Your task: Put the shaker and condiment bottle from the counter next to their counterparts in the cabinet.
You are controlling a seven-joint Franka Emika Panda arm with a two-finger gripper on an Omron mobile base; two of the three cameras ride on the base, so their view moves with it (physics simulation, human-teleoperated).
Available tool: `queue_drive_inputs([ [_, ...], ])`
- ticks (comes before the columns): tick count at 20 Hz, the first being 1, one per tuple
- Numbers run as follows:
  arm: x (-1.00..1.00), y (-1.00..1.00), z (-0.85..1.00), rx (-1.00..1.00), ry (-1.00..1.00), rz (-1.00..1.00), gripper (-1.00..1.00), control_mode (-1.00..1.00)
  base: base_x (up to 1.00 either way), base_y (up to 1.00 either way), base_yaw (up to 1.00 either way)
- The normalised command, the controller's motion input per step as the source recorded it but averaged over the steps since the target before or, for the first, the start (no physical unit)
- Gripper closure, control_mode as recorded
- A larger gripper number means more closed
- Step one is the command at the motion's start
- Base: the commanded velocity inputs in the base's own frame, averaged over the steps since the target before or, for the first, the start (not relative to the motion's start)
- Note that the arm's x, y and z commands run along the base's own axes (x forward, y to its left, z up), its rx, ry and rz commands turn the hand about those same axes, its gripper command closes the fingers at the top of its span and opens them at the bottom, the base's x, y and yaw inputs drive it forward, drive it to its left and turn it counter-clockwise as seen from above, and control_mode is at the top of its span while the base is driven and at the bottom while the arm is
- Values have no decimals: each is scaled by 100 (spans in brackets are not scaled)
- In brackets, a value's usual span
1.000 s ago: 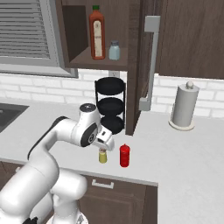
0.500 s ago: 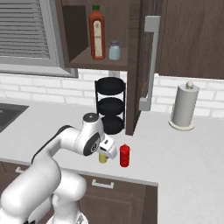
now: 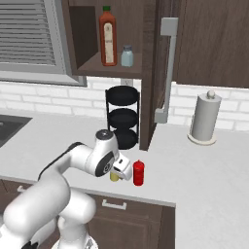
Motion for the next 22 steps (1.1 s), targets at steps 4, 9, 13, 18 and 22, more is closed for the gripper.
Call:
queue_drive_inputs([
  [4,8,0,-18,0,0,-1,-100,-100,0,0,0],
  [9,6,0,-13,0,0,0,-100,-100,0,0,0],
  [13,11,0,-8,0,0,-1,-100,-100,0,0,0],
  [18,16,1,-6,0,0,-1,-100,-100,0,0,0],
  [22,18,0,-6,0,0,-2,-100,-100,0,0,0],
])
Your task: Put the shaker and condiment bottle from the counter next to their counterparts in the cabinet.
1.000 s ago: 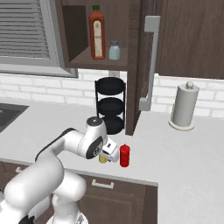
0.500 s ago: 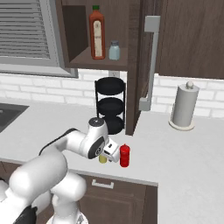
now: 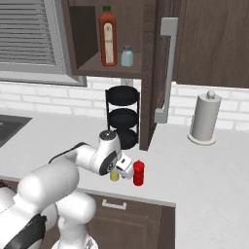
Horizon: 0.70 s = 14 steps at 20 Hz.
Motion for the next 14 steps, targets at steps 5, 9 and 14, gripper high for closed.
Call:
queue_drive_inputs([
  [5,12,0,-9,0,0,-1,-100,-100,0,0,0],
  [9,15,8,-18,-1,0,-2,100,-100,0,0,0],
  [14,14,3,-20,0,0,-3,100,-100,0,0,0],
])
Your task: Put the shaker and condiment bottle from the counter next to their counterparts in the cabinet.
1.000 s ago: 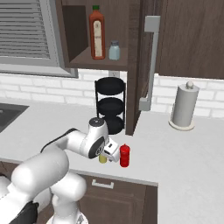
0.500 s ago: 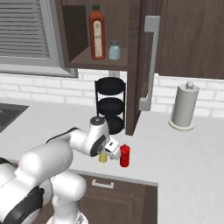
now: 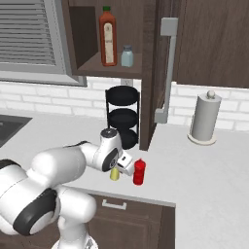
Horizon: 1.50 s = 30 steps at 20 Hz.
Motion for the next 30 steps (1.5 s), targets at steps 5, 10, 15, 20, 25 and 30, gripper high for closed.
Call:
queue_drive_inputs([
  [5,11,0,-19,0,1,-2,100,-100,0,0,0],
  [10,4,0,-8,0,0,-2,100,-100,0,0,0],
  [15,-8,13,0,-2,-5,-1,100,-100,0,0,0],
  [20,-34,29,0,-8,-17,-1,100,-100,0,0,0],
  [25,-27,23,2,-6,-13,-2,100,-100,0,0,0],
  [30,-6,4,25,0,-3,-3,100,-100,0,0,0],
])
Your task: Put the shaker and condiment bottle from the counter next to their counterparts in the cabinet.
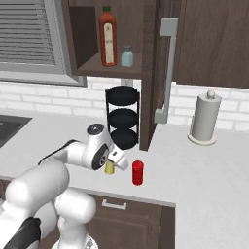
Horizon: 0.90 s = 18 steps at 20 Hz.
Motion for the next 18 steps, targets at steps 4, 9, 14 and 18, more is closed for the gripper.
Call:
queue_drive_inputs([
  [4,0,0,52,0,0,0,100,-100,0,0,0],
  [9,0,0,56,0,0,0,100,-100,0,0,0],
  [14,0,0,52,0,-1,0,100,-100,0,0,0],
  [18,0,0,51,-2,-3,0,100,-100,0,0,0],
])
